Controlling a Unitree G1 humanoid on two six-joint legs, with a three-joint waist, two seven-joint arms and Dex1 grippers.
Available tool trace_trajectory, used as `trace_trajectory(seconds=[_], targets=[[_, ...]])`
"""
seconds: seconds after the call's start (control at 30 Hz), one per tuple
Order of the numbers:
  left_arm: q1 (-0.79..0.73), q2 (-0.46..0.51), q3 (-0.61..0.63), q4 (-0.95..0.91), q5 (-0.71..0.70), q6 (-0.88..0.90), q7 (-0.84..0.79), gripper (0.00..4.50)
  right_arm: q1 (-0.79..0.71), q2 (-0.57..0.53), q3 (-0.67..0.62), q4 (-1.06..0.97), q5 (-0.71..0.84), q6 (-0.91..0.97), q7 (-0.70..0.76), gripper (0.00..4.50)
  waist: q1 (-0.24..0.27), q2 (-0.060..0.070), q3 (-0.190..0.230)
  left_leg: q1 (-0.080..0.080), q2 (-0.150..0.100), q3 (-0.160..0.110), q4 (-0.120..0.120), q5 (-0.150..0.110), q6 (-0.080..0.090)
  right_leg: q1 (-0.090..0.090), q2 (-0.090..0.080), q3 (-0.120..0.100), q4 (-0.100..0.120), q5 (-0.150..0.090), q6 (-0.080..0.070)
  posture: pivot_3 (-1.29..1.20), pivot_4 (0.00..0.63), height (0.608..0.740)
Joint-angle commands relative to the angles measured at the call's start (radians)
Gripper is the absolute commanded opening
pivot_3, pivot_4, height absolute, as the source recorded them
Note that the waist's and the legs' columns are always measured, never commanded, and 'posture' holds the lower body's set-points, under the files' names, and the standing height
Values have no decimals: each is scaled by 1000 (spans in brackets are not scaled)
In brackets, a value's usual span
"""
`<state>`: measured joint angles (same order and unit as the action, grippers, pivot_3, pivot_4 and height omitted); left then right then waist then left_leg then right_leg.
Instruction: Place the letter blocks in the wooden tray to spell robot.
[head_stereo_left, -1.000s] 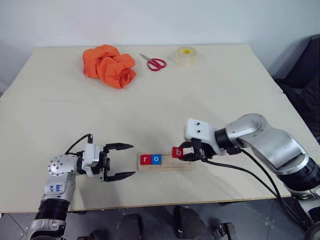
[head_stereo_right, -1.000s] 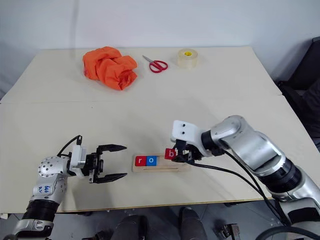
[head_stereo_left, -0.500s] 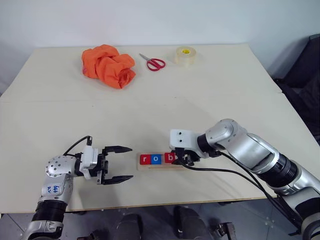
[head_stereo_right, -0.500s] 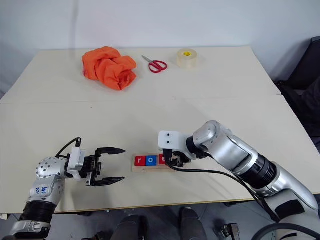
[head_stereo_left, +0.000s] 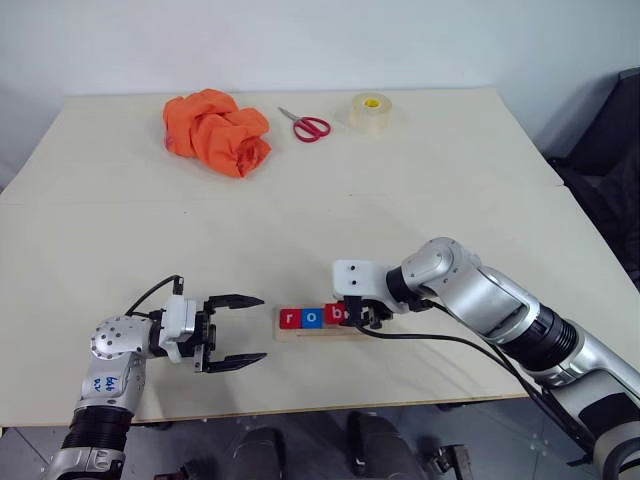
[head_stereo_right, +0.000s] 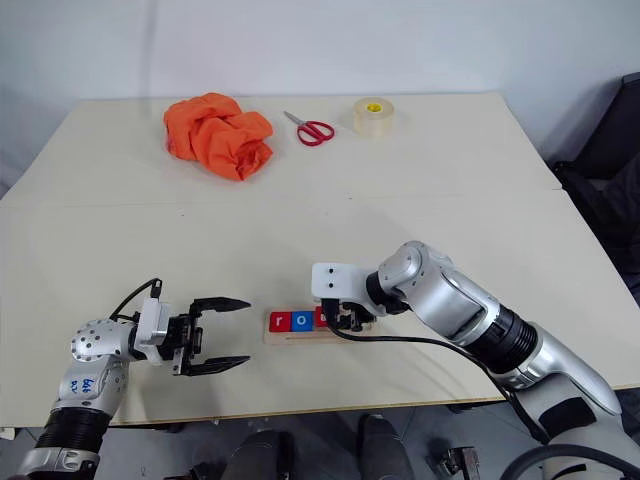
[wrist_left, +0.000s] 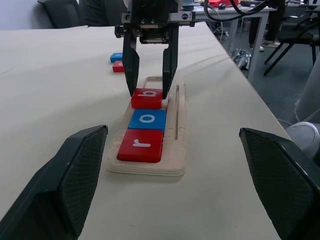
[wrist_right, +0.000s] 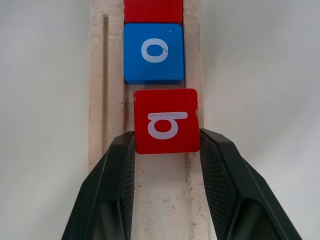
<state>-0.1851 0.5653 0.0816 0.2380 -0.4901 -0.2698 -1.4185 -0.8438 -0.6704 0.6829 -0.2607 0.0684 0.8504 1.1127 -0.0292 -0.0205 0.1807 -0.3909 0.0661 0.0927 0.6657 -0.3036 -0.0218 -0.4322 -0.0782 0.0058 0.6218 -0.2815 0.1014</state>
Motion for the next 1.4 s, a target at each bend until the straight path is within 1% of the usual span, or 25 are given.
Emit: trace_trajectory(seconds=[0.03, 0.27, 0.33, 0.37, 0.43, 0.47, 0.57, 0.73, 1.0, 1.1, 1.13, 1.17, 1.2, 1.23, 1.33, 1.37, 1.4], targets=[[6, 1, 18, -33, -16, -5, 6, 4500, -15, 13, -1, -16, -10, -12, 14, 1457, -1, 0, 0, 0, 0, 0, 0, 0, 0, 0, 0, 0, 0, 0, 0, 0, 150, 740], [1, -1, 17, -29, -14, -10, 11, 4500, -13, 22, 3, -5, -34, -19, 18, 1457, 0, 0, 0, 0, 0, 0, 0, 0, 0, 0, 0, 0, 0, 0, 0, 0, 150, 740], [-2, -2, 17, -28, -13, -11, 13, 4500, -13, 19, 6, -6, -40, -22, 24, 2185, 0, 0, 0, 0, 0, 0, 0, 0, 0, 0, 0, 0, 0, 0, 0, 0, 150, 740], [-3, -2, 17, -26, -13, -11, 12, 4500, -14, 20, 4, -8, -41, -20, 26, 2459, 0, 0, 0, 0, 0, 0, 0, 0, 0, 0, 0, 0, 0, 0, 0, 0, 150, 740], [-6, -1, 17, -21, -12, -13, 11, 4500, -18, 23, -2, -13, -42, -14, 30, 3169, -1, 0, 0, 0, 0, 0, 0, 0, 0, 0, 0, 0, 0, 0, 0, 0, 150, 740], [-8, -1, 17, -19, -12, -13, 10, 4500, -20, 24, -4, -17, -42, -11, 31, 3426, -1, 0, 0, 0, 0, 0, 0, 0, 0, 0, 0, 0, 0, 0, 0, 0, 150, 740], [-20, -2, 15, -7, -9, -14, 9, 4500, -30, 17, -32, -69, -18, 30, 45, 4469, 0, 0, 0, 0, 0, 0, 0, 0, 0, 0, 0, 0, 0, 0, 0, 0, 150, 740], [-47, -6, 12, 21, -4, -16, 5, 4500, -27, 32, -59, -83, -4, 54, 27, 4469, 0, 0, 0, 0, 0, 0, 0, 0, 0, 0, 0, 0, 0, 0, 0, 0, 150, 740], [-83, -20, 5, 56, 4, -24, -3, 4500, -9, 32, -127, -62, 20, -18, 12, 4469, 0, 0, 0, 0, 0, 0, 0, 0, 0, 0, 0, 0, 0, 0, 0, 0, 150, 740], [-81, -22, 3, 55, 4, -26, -4, 4500, 7, 27, -145, -62, 31, -42, 17, 3931, 0, 0, 0, 0, 0, 0, 0, 0, 0, 0, 0, 0, 0, 0, 0, 0, 150, 740], [-79, -23, 3, 52, 4, -25, -3, 4500, 11, 26, -148, -57, 31, -47, 15, 3528, 0, 0, 0, 0, 0, 0, 0, 0, 0, 0, 0, 0, 0, 0, 0, 0, 150, 740], [-77, -24, 4, 49, 3, -24, -2, 4500, 14, 27, -148, -49, 28, -54, 12, 3261, 0, 0, 0, 0, 0, 0, 0, 0, 0, 0, 0, 0, 0, 0, 0, 0, 150, 740], [-75, -24, 4, 47, 3, -23, -2, 4500, 16, 27, -148, -44, 26, -59, 11, 2852, 0, 0, 0, 0, 0, 0, 0, 0, 0, 0, 0, 0, 0, 0, 0, 0, 150, 740], [-70, -24, 5, 43, 3, -23, -1, 4500, 22, 27, -146, -30, 21, -73, 8, 2593, 0, 0, 0, 0, 0, 0, 0, 0, 0, 0, 0, 0, 0, 0, 0, 0, 150, 740], [-58, -22, 7, 30, 2, -20, 3, 4500, 35, 25, -138, 3, 8, -110, 5, 1499, 0, 0, 0, 0, 0, 0, 0, 0, 0, 0, 0, 0, 0, 0, 0, 0, 150, 740], [-55, -22, 7, 27, 1, -20, 4, 4500, 39, 25, -136, 11, 5, -120, 7, 1199, 0, 0, 0, 0, 0, 0, 0, 0, 0, 0, 0, 0, 0, 0, 0, 0, 150, 740], [-49, -22, 7, 21, 1, -19, 7, 4500, 44, 27, -130, 30, -3, -137, 5, 777, -1, 0, 0, 0, 0, 0, 0, 0, 0, 0, 0, 0, 0, 0, 0, 0, 150, 740]])
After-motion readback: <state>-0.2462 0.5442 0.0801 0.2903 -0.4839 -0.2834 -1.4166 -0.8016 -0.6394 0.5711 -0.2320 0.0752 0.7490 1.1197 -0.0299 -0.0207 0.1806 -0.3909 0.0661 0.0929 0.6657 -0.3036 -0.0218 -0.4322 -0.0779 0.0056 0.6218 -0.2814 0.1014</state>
